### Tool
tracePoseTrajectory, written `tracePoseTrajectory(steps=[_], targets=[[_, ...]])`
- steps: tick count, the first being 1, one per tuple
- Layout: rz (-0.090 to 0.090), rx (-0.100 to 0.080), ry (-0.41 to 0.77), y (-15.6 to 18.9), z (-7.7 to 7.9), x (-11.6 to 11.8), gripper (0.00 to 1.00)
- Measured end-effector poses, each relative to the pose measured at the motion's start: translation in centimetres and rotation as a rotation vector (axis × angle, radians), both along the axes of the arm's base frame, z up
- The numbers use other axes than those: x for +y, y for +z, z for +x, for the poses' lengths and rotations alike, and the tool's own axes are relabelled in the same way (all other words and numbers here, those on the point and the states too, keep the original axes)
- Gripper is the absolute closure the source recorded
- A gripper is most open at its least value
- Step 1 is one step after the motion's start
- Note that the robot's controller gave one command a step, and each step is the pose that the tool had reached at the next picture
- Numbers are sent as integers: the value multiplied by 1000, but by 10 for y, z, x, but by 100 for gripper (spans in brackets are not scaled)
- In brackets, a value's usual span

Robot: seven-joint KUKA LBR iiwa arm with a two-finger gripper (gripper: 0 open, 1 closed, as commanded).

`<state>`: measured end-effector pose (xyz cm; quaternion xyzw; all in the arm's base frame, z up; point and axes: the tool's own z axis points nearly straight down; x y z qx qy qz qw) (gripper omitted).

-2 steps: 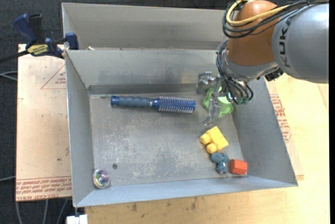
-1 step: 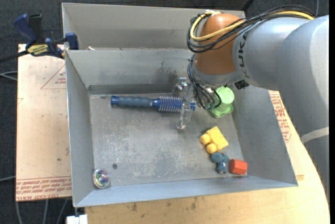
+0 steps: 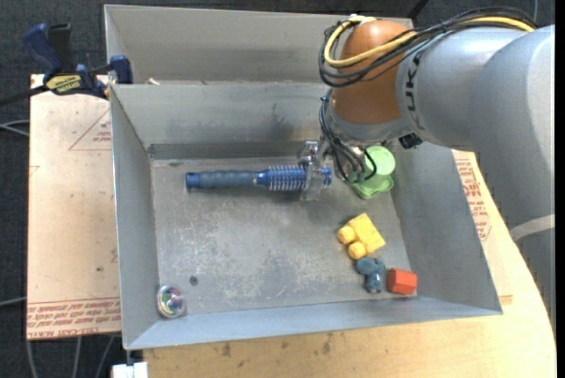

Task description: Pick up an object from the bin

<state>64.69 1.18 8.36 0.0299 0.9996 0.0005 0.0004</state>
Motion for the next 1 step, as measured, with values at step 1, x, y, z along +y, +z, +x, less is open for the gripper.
tracePoseTrajectory(steps=[1], targets=[[-1,-8,46,140,-11,1,100]])
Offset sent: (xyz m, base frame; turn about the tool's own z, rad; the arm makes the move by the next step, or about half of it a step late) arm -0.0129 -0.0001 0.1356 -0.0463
